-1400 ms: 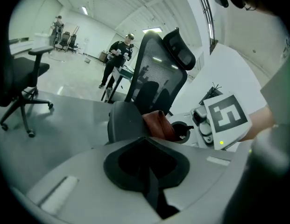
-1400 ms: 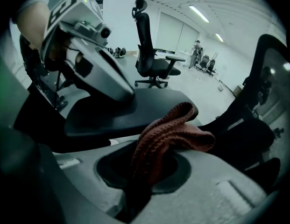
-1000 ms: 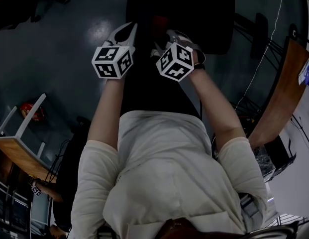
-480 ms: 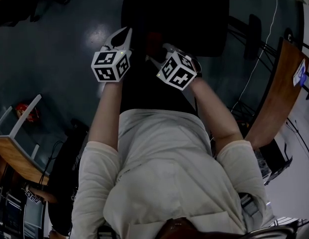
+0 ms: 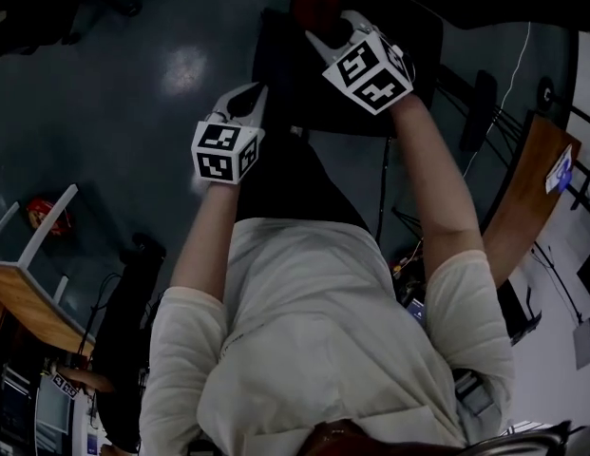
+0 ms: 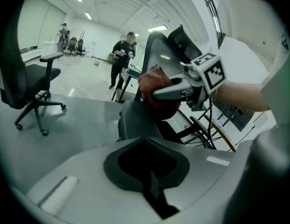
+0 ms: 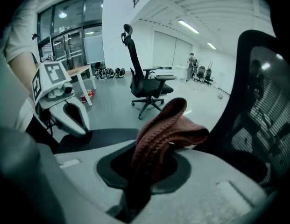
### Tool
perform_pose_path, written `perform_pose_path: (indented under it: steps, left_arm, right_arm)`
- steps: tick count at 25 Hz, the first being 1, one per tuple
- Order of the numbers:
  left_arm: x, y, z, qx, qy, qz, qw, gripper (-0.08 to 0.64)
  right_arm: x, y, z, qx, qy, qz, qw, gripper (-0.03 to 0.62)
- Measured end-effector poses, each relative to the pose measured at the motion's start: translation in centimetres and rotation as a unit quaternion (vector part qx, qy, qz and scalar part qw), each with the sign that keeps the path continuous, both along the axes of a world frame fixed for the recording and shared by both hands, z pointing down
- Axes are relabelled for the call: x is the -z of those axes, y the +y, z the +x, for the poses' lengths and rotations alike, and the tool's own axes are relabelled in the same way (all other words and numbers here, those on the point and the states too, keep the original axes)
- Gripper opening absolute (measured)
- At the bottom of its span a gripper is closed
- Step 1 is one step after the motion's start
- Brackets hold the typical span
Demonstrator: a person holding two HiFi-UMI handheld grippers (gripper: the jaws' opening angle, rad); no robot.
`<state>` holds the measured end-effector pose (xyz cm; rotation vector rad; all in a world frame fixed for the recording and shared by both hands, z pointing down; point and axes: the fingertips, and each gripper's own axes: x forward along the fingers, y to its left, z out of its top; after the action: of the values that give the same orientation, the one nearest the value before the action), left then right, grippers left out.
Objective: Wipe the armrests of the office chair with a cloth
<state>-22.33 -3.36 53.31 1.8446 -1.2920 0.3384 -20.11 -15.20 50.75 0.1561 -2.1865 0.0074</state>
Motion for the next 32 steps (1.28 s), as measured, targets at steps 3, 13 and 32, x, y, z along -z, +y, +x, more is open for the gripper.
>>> perform_pose_path:
  steps: [3,13,32]
  left_arm:
    - [0.0,-1.0,0.0,-0.015,0.005,-0.002,0.9999,0.017]
    - [-0.1,-0.9,0.2,-0.033,0.029,-0.014,0.9989,0.017]
    - [-0.2,-1.0,-0.2,0.002,-0.003,-0.004,1.0000,0.017]
  right_arm:
    - [0.0,-2.6,-4.3,0.029,-0.019,-0.020,0.999,0.048]
    - [-4.3,-0.4,-9.5,0.107,0.016,-0.118,0.987,0.048]
    - [-3.6,-3.3,-0.5,-0.065,-0.008,-0.137,0.988,0.048]
